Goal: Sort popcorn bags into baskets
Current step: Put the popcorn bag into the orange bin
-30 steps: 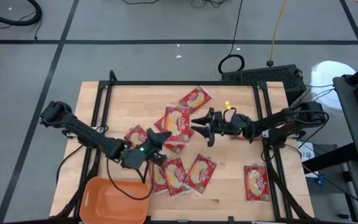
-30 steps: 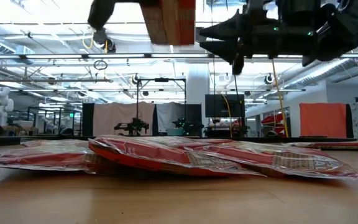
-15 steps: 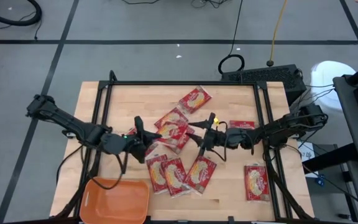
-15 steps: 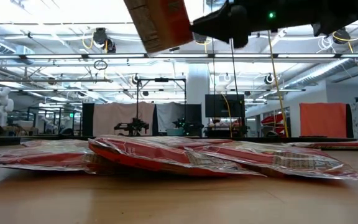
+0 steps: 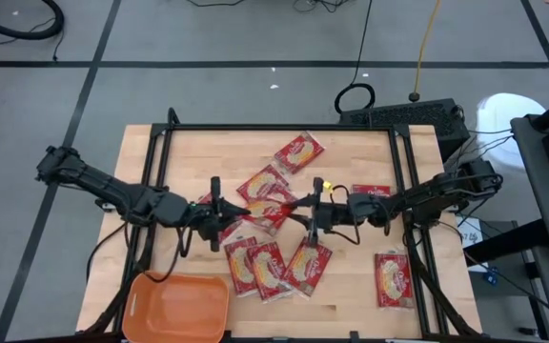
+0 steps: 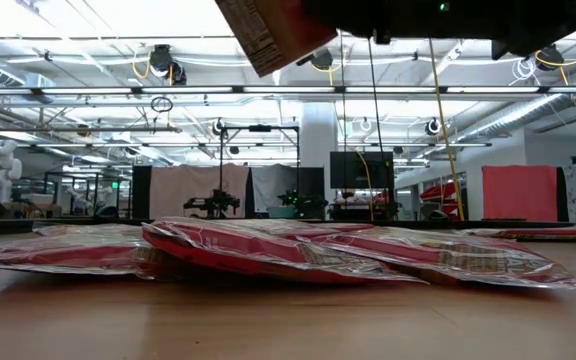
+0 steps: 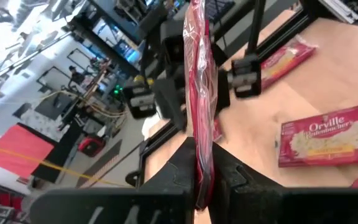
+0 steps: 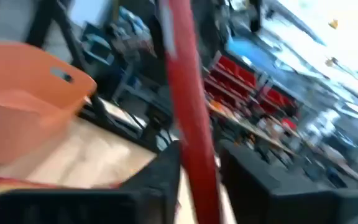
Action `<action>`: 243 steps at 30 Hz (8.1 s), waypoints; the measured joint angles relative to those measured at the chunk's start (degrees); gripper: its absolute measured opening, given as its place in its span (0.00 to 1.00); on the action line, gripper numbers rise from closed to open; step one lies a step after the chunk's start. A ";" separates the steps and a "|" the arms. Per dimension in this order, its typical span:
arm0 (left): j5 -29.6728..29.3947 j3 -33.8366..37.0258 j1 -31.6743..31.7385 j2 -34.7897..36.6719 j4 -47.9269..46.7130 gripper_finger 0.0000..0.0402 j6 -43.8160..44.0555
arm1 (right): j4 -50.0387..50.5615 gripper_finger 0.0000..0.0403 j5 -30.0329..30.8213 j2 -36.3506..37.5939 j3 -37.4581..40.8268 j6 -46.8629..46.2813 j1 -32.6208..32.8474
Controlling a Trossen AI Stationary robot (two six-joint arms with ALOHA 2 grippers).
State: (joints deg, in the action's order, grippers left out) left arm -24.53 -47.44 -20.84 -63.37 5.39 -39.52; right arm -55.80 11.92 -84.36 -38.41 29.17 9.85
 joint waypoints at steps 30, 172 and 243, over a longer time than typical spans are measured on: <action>-14.78 -11.50 -2.21 8.87 -21.92 0.63 33.91 | 39.55 0.03 5.23 -3.82 -20.65 -16.96 -3.69; -6.60 -30.95 -52.41 -39.51 -75.70 0.54 103.26 | 20.46 0.39 18.37 3.98 -1.14 -38.97 9.60; -26.24 7.01 -18.12 5.22 -24.69 0.30 52.96 | 102.64 0.39 12.65 -6.66 -28.57 -70.61 10.64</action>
State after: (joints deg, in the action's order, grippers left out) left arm -50.76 -40.42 -38.96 -58.15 -19.31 13.44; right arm 46.85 24.57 -91.02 -66.99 -41.44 20.49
